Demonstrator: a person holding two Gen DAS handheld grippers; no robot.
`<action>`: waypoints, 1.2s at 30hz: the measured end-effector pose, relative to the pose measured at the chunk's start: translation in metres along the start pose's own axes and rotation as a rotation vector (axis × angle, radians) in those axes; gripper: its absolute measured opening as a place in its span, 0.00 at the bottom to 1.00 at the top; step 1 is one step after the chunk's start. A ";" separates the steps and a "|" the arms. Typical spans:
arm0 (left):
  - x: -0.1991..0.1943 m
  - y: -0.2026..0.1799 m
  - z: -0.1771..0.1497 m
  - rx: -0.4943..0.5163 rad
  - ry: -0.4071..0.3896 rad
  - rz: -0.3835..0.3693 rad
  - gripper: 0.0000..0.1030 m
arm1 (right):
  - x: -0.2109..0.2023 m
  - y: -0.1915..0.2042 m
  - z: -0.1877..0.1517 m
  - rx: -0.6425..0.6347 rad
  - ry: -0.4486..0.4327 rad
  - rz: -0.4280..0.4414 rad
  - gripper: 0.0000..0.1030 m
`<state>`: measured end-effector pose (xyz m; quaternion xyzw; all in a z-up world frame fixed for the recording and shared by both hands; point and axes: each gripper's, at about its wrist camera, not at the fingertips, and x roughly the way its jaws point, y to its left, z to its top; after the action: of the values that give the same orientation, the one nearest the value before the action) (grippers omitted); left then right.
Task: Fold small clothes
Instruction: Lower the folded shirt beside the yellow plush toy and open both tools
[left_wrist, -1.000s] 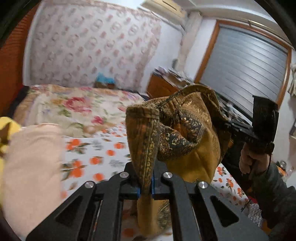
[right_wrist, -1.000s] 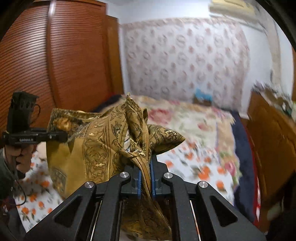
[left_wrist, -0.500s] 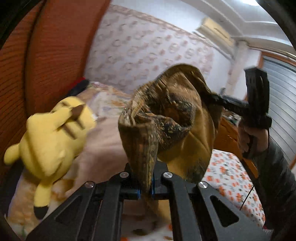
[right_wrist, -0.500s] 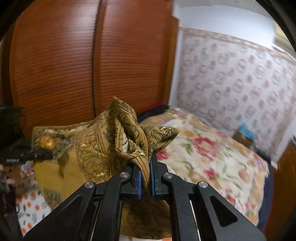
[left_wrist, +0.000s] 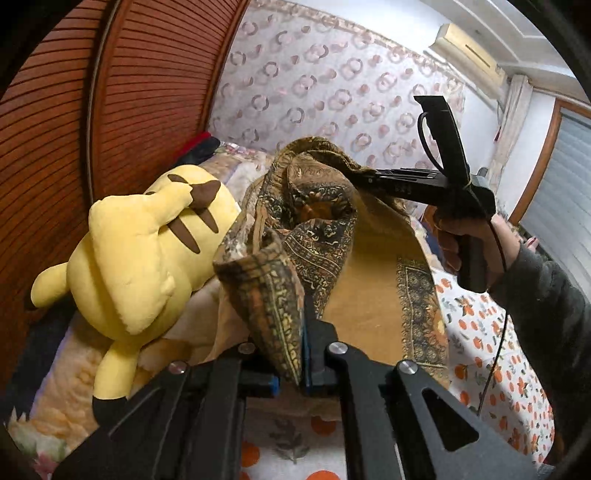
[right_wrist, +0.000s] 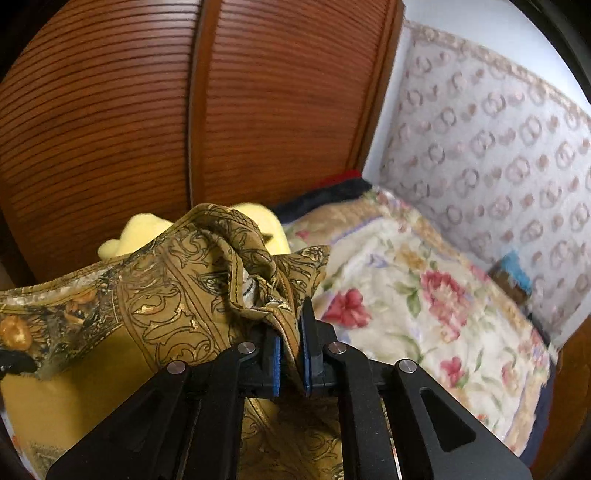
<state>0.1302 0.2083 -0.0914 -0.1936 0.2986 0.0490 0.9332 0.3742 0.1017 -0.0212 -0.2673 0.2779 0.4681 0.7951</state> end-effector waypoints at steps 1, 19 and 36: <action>0.000 0.000 -0.001 0.011 0.006 0.004 0.08 | 0.002 -0.003 -0.001 0.017 0.013 0.001 0.11; -0.059 -0.056 0.000 0.190 -0.085 0.060 0.59 | -0.142 0.005 -0.078 0.285 -0.073 -0.093 0.53; -0.083 -0.173 -0.015 0.322 -0.134 -0.019 0.59 | -0.310 0.041 -0.191 0.426 -0.175 -0.341 0.63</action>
<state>0.0897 0.0448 0.0027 -0.0408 0.2381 0.0044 0.9704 0.1745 -0.1967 0.0521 -0.0957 0.2515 0.2798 0.9216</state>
